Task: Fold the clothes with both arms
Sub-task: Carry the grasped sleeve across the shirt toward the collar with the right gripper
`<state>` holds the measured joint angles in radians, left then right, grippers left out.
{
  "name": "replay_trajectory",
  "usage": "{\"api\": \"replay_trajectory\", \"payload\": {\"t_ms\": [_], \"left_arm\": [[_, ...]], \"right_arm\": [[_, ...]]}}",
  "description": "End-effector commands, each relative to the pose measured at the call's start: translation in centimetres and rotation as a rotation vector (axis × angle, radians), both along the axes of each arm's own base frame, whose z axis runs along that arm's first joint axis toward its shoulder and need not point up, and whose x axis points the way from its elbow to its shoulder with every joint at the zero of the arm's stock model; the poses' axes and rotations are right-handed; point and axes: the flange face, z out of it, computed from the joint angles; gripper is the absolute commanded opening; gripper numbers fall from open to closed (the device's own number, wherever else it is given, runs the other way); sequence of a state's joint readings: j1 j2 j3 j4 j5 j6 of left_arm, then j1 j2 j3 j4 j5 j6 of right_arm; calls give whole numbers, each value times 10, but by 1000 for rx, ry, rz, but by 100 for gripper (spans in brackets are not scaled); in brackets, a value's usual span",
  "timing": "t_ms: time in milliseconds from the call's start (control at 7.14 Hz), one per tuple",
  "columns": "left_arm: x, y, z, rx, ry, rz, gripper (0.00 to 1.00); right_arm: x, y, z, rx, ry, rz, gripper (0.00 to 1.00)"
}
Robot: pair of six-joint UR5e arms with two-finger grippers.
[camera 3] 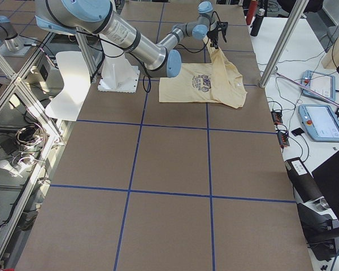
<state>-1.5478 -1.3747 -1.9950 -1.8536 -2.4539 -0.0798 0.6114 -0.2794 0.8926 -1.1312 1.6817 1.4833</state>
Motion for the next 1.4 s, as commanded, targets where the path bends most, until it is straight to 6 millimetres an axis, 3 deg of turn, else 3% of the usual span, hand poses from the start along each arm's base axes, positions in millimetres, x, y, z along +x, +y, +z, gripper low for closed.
{"api": "replay_trajectory", "payload": {"t_ms": [0,280,420,560,700,980,1120,1260], "left_arm": [[1,-1,6,-16,10,7,100],[4,-4,22,-26,41,26,100],[5,-6,25,-14,45,31,100],[27,-16,23,-47,64,52,100],[58,-22,22,-114,75,59,100],[86,-35,33,-112,23,12,100],[95,-69,58,-98,3,1,100],[106,-110,76,-100,1,3,100]], "right_arm": [[-24,-14,4,32,-14,29,0],[-29,-17,-9,20,-22,46,0],[-29,-17,-20,4,-49,64,14],[-27,-20,-20,-15,-63,94,37],[-27,-19,-23,-51,-89,121,98],[-21,-20,-37,-98,-135,153,98],[-12,-29,-35,-111,-141,157,98],[11,-42,-21,-151,-152,140,98]]}}
